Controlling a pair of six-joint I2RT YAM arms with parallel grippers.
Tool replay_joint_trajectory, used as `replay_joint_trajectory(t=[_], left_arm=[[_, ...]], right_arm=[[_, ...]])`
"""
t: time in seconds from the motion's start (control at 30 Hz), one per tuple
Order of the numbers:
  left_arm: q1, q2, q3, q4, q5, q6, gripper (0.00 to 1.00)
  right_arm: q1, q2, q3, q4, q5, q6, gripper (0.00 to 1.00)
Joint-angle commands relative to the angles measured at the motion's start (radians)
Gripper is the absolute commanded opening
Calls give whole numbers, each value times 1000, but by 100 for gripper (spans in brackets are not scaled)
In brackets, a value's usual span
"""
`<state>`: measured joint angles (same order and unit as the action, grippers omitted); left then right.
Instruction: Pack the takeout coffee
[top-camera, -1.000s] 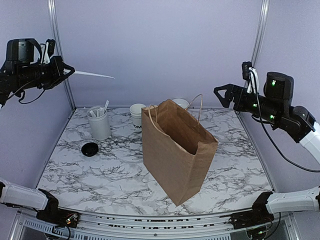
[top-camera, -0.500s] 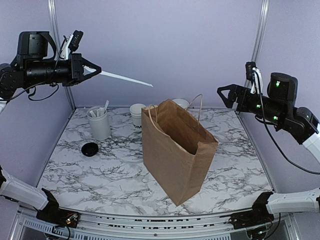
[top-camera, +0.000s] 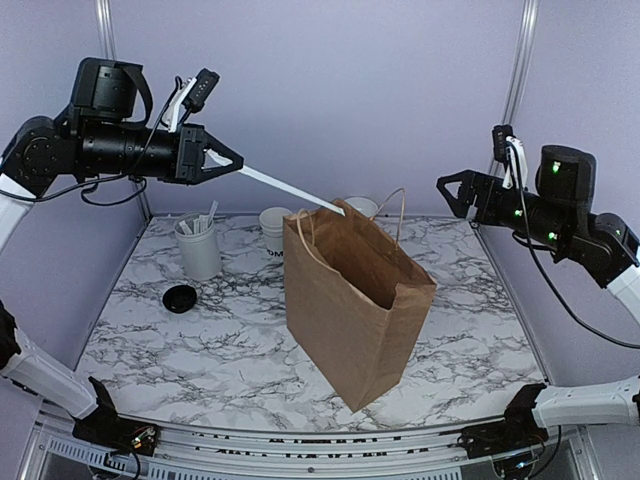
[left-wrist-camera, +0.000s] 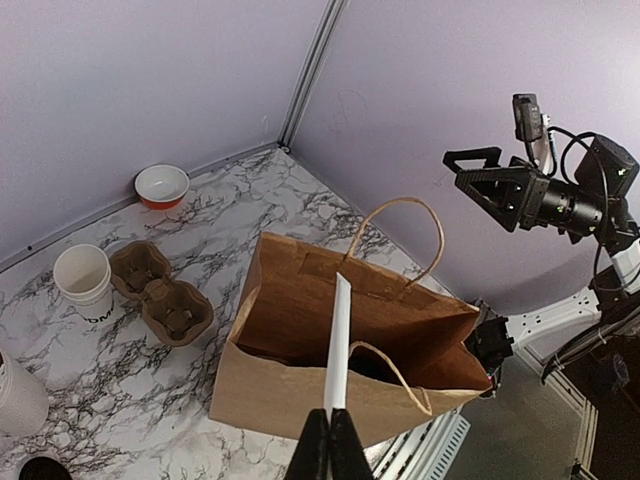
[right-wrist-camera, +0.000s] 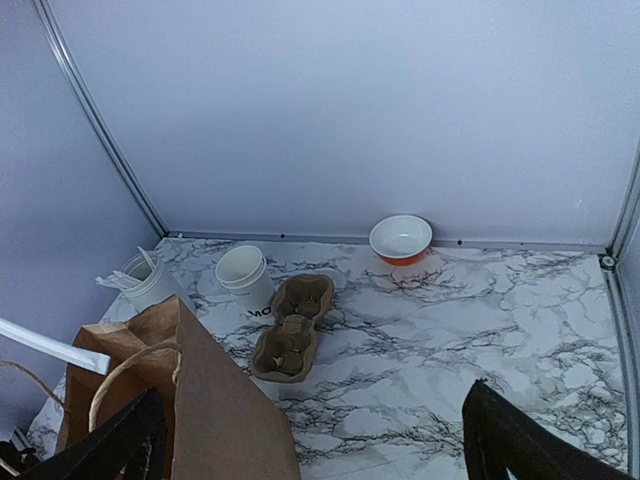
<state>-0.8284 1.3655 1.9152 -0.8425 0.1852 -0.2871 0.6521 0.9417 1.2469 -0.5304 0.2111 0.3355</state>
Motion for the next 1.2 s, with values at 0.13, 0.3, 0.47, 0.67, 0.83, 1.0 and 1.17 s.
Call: replay_joint_trajectory(t=[0.13, 0.3, 0.47, 0.67, 0.83, 1.0, 1.17], left_arm=[[-24, 110, 88, -78, -56, 45, 0], [-27, 172, 142, -96, -60, 50, 6], [-28, 213, 172, -95, -63, 45, 33], [-29, 228, 198, -80, -100, 30, 63], [-29, 187, 150, -13, -161, 10, 88], [-28, 117, 48, 65, -268, -17, 99], [-26, 36, -66, 115, -397, -51, 99]], right_arm=[[-8, -6, 39, -4, -4, 6, 100], [-7, -3, 44, -6, -7, 9, 100], [-8, -4, 45, -9, -3, 10, 100], [-7, 16, 55, -16, -2, 9, 100], [-7, 31, 54, -10, 9, 3, 100], [-8, 48, 45, -8, 38, -7, 100], [-8, 49, 2, 15, 116, -33, 100]])
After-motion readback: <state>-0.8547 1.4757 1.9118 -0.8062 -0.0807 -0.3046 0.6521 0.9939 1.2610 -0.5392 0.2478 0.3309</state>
